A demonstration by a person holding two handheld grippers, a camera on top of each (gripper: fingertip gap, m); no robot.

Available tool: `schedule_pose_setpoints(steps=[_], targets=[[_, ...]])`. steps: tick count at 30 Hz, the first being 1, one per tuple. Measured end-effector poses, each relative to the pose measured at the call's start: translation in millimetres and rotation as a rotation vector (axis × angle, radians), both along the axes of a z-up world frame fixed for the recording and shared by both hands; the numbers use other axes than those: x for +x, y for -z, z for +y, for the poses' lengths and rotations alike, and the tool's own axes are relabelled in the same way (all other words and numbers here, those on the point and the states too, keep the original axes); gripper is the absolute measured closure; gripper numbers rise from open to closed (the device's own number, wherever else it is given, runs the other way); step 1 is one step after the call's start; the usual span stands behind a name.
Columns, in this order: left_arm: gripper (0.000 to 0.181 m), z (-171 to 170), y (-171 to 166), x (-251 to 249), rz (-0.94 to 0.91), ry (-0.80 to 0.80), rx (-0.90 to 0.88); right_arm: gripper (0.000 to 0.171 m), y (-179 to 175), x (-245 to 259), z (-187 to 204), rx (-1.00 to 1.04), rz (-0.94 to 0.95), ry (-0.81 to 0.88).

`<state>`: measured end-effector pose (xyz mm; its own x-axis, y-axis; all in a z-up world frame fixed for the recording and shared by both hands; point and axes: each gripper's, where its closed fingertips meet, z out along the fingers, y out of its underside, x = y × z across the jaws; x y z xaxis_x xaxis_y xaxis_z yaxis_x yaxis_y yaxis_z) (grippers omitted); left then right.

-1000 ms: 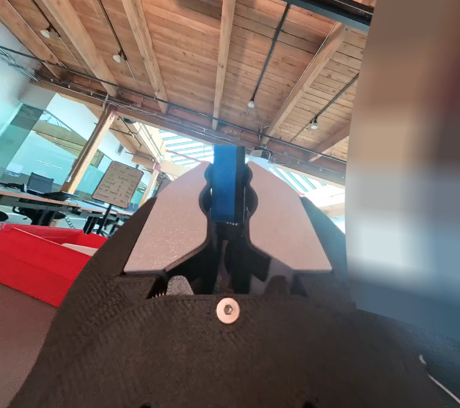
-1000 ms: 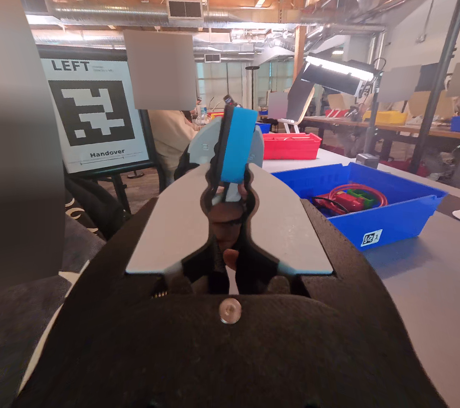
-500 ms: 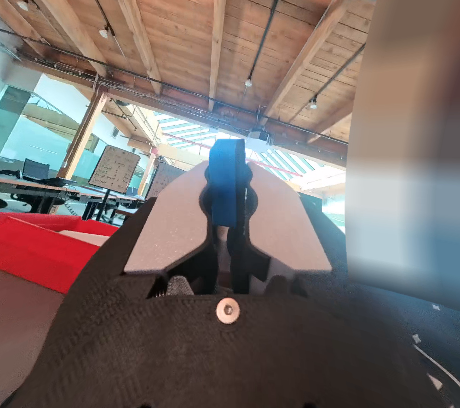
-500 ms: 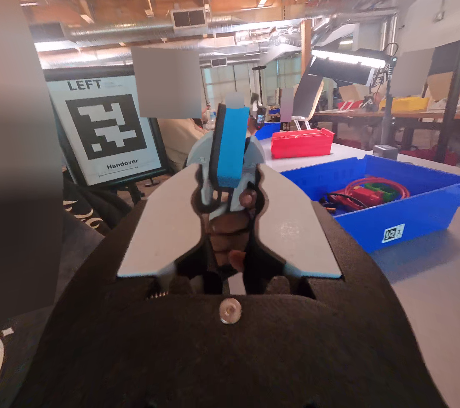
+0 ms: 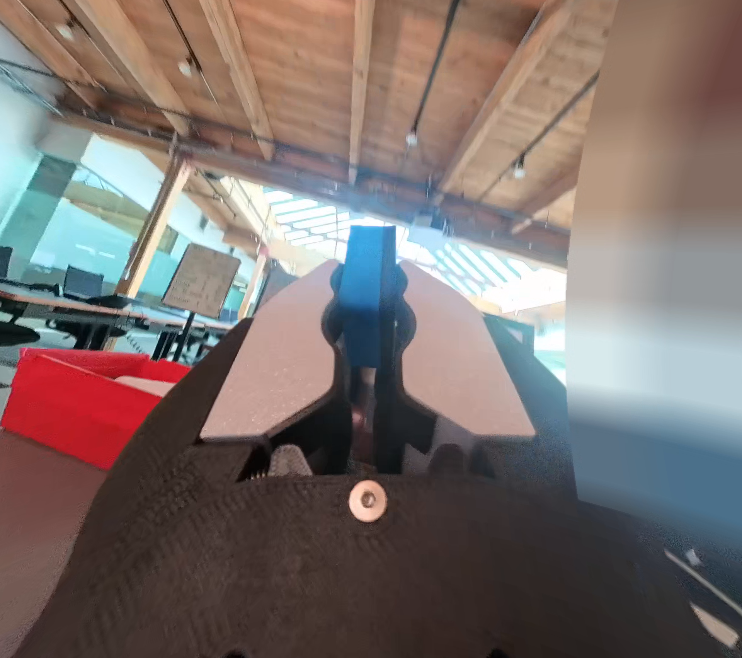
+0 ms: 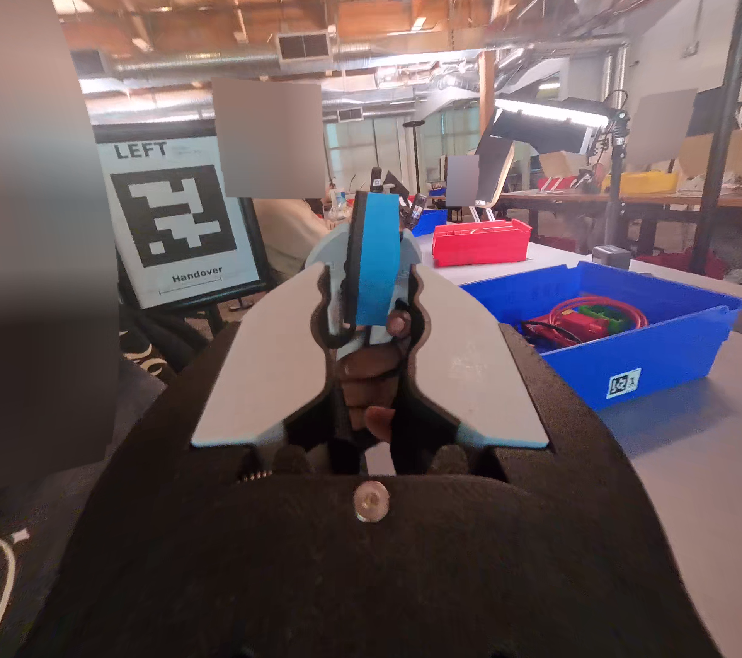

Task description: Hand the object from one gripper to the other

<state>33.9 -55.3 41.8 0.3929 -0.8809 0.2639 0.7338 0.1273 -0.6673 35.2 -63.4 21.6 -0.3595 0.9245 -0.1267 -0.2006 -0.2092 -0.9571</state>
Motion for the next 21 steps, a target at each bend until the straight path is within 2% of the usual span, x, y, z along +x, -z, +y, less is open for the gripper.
schedule_pose_setpoints(steps=[2, 3, 4, 8, 11, 14, 17, 19, 21], targets=[[0.159, 1.8, 2.6, -0.8, -0.048, 0.008, -0.012, 0.136, 8.0, -7.5, -4.8, -0.008, -0.031, -0.025], [0.159, 2.3, 3.7, 0.7, -0.05, 0.013, -0.015, 0.147, 10.6, -9.6, -5.0, -0.007, -0.046, -0.027], [0.159, 2.8, 4.0, 1.9, -0.041, 0.016, -0.019, 0.148, 10.3, -9.1, -3.6, -0.009, -0.044, -0.024], [0.15, 5.0, 8.9, 14.9, 0.154, 0.046, -0.058, 0.148, 19.5, -0.7, -3.5, 0.033, -0.168, -0.068], [0.158, 0.6, 9.8, 21.6, 0.228, 0.087, -0.061, 0.148, 21.1, 4.1, -6.7, 0.086, -0.199, -0.072], [0.159, -3.1, 0.5, 11.0, 0.093, 0.025, -0.002, 0.144, 11.6, 2.0, -6.7, 0.075, -0.111, -0.039], [0.159, -3.2, -2.4, -0.9, -0.04, 0.016, 0.008, 0.129, 15.1, -5.5, -8.4, 0.056, -0.097, -0.034], [0.159, -2.5, -1.4, -1.5, -0.056, 0.019, 0.009, 0.147, 17.6, -8.2, -9.5, 0.055, -0.109, -0.043], [0.159, -2.3, -0.5, 1.4, -0.026, 0.023, 0.003, 0.148, 18.9, -6.1, -8.8, 0.054, -0.129, -0.059]])
